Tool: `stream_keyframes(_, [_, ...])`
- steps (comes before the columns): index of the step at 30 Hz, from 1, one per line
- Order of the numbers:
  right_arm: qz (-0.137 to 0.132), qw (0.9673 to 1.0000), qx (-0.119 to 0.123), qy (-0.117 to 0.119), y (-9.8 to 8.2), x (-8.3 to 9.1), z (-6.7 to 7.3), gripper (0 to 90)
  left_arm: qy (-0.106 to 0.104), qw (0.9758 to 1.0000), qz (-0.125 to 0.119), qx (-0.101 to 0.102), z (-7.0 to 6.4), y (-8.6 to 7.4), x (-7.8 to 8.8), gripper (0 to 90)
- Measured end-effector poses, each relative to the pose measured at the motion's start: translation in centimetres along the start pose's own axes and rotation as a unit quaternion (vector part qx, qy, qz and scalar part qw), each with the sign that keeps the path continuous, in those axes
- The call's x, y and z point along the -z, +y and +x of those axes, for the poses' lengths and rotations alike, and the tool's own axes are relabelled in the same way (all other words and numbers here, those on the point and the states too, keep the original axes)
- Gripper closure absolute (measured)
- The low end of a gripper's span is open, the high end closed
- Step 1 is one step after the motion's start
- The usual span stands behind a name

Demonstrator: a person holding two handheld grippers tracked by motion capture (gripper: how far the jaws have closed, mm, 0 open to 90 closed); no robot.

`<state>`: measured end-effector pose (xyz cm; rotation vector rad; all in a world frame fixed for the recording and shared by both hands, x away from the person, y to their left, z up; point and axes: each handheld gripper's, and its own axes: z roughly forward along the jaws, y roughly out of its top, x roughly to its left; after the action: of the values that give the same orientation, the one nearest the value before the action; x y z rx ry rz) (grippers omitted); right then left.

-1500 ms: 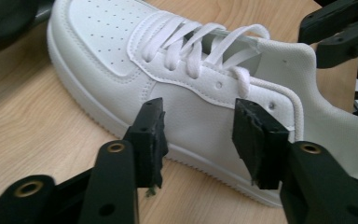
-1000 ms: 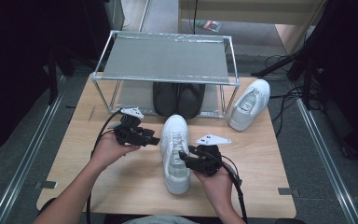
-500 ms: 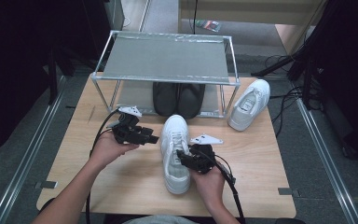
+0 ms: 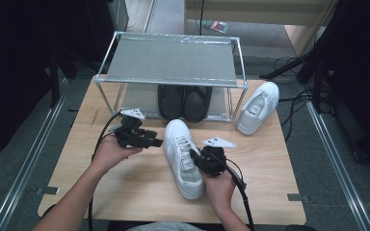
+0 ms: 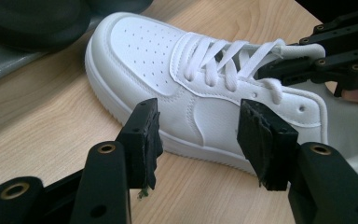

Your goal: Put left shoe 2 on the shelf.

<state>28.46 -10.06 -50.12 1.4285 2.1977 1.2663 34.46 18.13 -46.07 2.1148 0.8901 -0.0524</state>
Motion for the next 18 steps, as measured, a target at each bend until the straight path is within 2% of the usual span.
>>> stream_keyframes(9, [0.006,0.9994,-0.024,0.026,0.6,0.3,-1.1,83.1,0.004,1.0,0.0,-0.001,0.2,-0.2,0.2,46.2])
stream_keyframes(18, [0.016,0.9984,-0.016,0.052,1.5,0.5,-1.3,83.7,0.019,0.9998,-0.011,0.004,0.6,-0.9,1.2,44.8])
